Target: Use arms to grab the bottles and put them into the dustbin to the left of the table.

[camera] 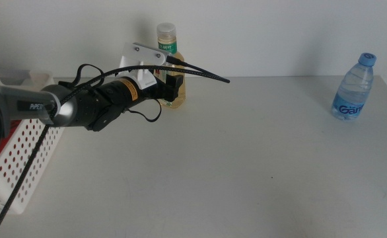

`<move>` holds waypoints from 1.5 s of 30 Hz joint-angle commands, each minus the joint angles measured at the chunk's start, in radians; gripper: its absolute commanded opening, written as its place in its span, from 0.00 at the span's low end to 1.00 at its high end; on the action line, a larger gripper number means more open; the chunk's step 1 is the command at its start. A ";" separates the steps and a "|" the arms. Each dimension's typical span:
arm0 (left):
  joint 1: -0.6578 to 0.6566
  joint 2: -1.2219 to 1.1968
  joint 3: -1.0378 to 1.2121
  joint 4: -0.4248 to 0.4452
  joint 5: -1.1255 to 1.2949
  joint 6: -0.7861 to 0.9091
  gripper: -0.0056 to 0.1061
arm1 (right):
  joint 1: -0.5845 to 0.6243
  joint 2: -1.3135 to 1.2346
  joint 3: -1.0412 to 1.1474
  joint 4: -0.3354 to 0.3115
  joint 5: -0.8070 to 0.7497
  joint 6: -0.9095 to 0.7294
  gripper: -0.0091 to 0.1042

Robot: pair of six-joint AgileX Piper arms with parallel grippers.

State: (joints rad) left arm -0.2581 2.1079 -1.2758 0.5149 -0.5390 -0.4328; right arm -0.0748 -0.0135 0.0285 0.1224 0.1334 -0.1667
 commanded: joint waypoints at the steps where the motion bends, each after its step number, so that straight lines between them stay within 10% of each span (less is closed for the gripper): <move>1: 0.001 -0.023 -0.076 -0.020 -0.069 -0.021 0.89 | -0.006 -0.022 -0.009 -0.009 -0.072 -0.009 0.74; 17: 0.001 0.119 -0.247 -0.017 -0.075 -0.053 0.89 | -0.006 -0.022 -0.009 -0.009 -0.072 -0.009 0.74; 28: 0.040 0.121 -0.294 0.228 -0.070 -0.232 0.89 | -0.006 -0.022 -0.009 -0.009 -0.072 -0.009 0.74; 45: 0.040 0.214 -0.427 0.217 -0.100 -0.331 0.78 | -0.006 -0.022 -0.009 -0.009 -0.072 -0.009 0.74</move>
State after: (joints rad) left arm -0.2192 2.3939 -1.6684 0.7744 -0.5744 -0.7245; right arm -0.0748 -0.0135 0.0285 0.1224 0.1334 -0.1667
